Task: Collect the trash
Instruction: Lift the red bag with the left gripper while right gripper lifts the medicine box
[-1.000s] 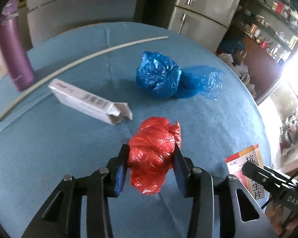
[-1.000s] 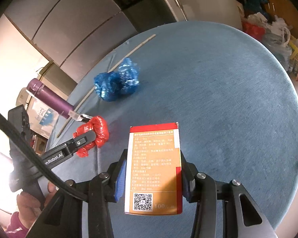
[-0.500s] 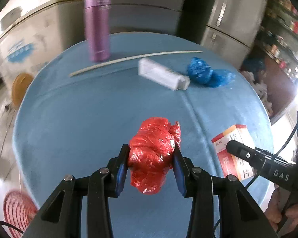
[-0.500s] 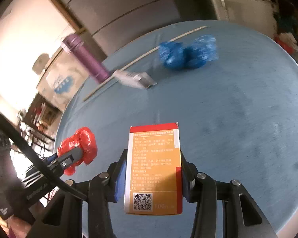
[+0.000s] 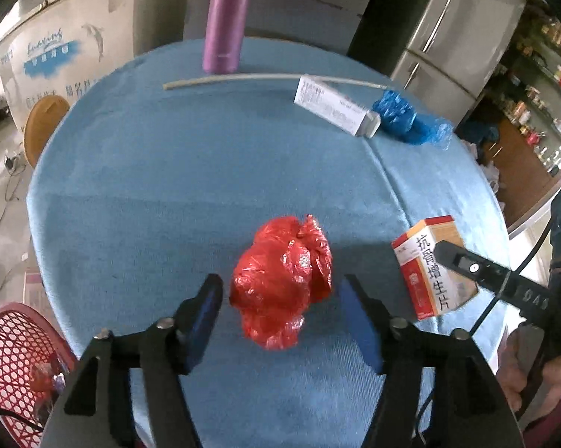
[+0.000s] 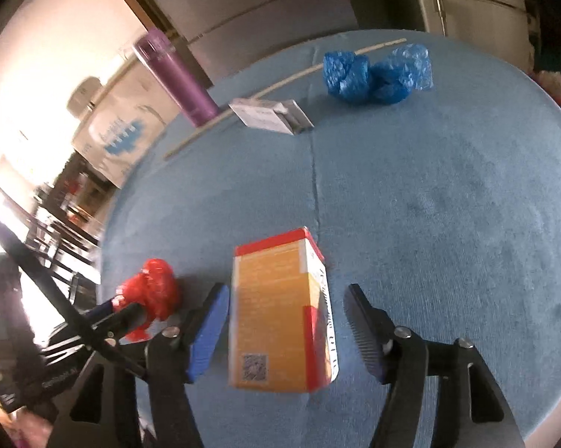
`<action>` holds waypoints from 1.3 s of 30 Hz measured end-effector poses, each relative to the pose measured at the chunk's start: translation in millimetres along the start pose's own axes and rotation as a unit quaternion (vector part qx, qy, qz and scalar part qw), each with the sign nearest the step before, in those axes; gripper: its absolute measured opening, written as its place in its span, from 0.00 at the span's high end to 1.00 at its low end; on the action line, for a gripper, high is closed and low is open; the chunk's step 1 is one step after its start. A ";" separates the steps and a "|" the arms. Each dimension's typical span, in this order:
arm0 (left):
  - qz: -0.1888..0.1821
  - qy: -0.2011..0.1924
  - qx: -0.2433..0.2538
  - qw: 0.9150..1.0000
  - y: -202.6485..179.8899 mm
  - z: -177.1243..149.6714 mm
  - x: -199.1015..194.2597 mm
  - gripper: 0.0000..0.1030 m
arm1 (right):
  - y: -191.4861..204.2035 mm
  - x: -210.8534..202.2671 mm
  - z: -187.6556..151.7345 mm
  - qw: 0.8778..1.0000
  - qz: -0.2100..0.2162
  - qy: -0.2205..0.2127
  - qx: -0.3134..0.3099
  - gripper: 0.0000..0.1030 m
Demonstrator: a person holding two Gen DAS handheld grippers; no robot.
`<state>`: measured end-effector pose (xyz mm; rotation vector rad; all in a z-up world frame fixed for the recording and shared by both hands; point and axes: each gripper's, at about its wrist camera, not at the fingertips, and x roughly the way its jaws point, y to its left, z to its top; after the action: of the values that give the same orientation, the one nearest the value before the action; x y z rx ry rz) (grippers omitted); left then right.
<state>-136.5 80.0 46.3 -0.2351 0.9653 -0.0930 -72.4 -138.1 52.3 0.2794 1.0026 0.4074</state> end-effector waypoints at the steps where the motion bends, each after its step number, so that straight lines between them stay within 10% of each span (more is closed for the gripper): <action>1: 0.000 -0.005 0.004 1.000 0.7 -1.2 -5.1 0.33 | 0.3 -4.9 0.1 1.000 0.001 -0.008 -0.003 0.29; 16: 0.004 -0.004 0.083 0.997 -7.0 12.5 1.4 0.23 | 16.7 1.0 -11.7 0.998 -0.049 0.012 -0.029 0.28; 19: 0.000 0.019 0.069 0.997 -5.3 10.1 20.4 0.24 | 15.5 9.6 -13.4 0.997 -0.062 0.022 -0.036 0.51; 22: -0.006 0.025 0.066 0.997 -5.2 8.7 27.7 0.54 | 14.1 10.7 -14.9 0.997 -0.062 0.021 -0.037 0.53; 39: 0.126 -0.113 0.091 0.981 -30.2 10.0 -82.7 0.56 | 42.0 -35.1 -13.3 0.999 -0.024 -0.029 -0.037 0.53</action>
<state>-174.4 67.4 125.4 0.0458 0.7478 0.0769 -108.8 -116.1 89.2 0.1986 0.9346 0.3892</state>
